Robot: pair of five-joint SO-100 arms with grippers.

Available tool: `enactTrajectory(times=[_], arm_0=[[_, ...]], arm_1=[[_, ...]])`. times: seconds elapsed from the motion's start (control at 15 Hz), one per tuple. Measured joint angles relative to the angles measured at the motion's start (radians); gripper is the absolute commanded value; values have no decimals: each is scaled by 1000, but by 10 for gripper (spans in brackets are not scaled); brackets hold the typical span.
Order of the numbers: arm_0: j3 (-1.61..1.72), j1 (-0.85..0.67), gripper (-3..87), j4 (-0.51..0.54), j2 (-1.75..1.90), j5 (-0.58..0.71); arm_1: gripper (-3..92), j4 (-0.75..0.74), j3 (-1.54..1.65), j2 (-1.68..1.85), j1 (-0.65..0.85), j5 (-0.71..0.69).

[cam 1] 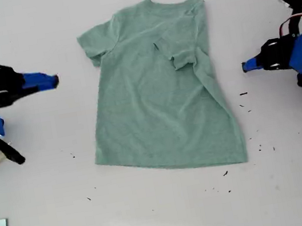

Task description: Fold t shirt

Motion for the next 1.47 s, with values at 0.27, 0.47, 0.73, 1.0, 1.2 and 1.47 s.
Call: enactTrajectory(times=[0.27, 0.47, 0.73, 1.0, 1.2, 1.47], arm_0=[[-1042, -227, 267, 166, -1216, 385], [-1289, -356, 272, 229, -1750, 514], [-1305, -451, 263, 270, -1805, 538], [-1319, -459, 86, 245, -1850, 549], [-1407, -460, -2, 210, -2017, 557], [-1304, -428, -2, 210, -1793, 502]], arm_1=[[25, 0, 3, 0, 8, 0], [25, 0, 3, 0, 8, 17], [25, 0, 3, 0, -21, 35], [25, 0, 3, 0, -23, 35], [25, 3, 3, 2, -23, 35], [25, 5, 3, 2, -25, 35]])
